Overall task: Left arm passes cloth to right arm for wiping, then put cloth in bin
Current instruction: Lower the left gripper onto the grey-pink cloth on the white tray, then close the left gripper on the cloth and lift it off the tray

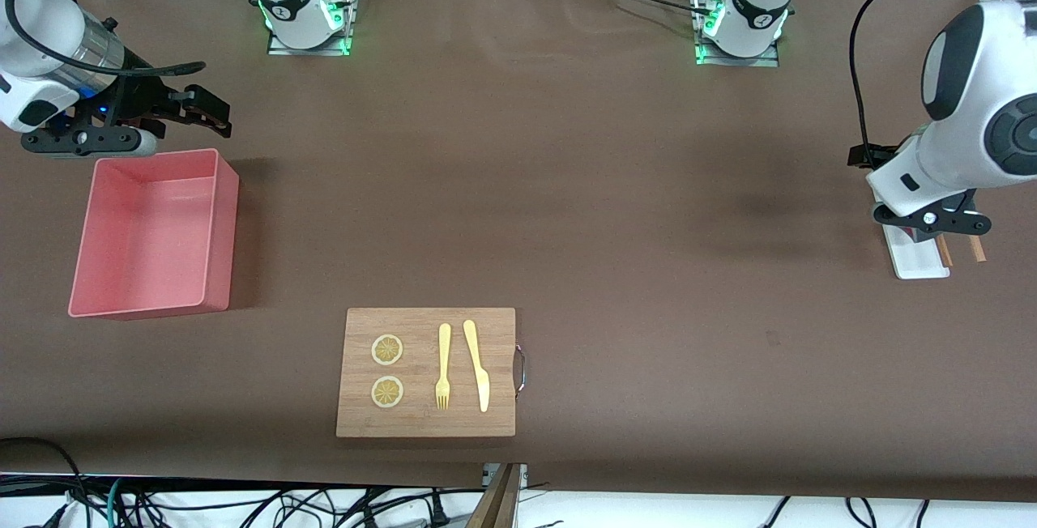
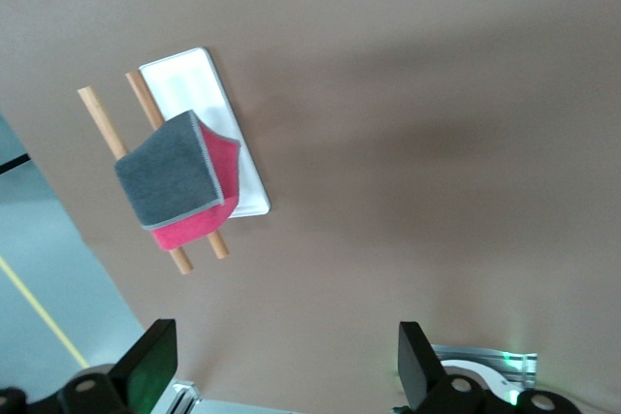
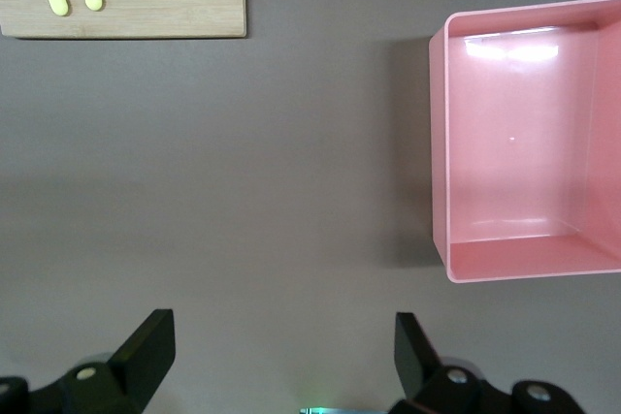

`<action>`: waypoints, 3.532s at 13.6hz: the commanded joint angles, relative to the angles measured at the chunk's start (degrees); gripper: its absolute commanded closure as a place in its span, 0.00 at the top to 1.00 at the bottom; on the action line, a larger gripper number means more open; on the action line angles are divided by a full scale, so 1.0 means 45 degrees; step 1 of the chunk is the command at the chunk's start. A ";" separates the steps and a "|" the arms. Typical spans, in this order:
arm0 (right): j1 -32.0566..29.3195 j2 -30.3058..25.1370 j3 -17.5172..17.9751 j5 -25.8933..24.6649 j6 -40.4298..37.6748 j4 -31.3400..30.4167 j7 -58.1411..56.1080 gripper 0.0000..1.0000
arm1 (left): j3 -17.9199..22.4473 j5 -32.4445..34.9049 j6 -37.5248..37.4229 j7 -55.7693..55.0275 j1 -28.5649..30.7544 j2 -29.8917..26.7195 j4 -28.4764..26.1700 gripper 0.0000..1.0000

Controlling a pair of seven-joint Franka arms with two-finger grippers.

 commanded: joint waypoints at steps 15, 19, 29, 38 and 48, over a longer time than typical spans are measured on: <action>-0.0003 -0.0033 0.0030 0.0130 -0.0296 0.0192 -0.0157 1.00 | -0.0210 0.7630 0.1402 -0.7889 -0.1541 0.4424 -0.3340 1.00; -0.0003 -0.0052 0.0030 0.0130 -0.0296 0.0192 -0.0157 1.00 | -0.0209 1.0034 0.1676 -0.9772 -0.0685 0.5813 -0.3537 1.00; -0.0003 -0.0052 0.0050 0.0149 -0.0315 0.0192 -0.0157 1.00 | -0.0190 1.2909 0.2127 -1.1410 0.0393 0.5970 -0.5100 0.76; -0.0003 -0.0052 0.0050 0.0149 -0.0315 0.0192 -0.0157 1.00 | -0.0151 1.4296 0.2205 -1.2018 0.0920 0.6166 -0.4983 0.16; -0.0003 -0.0033 0.0050 0.0169 -0.0217 0.0211 -0.0157 1.00 | -0.0268 1.1533 0.2205 -0.8456 0.0765 0.5464 -0.2938 0.00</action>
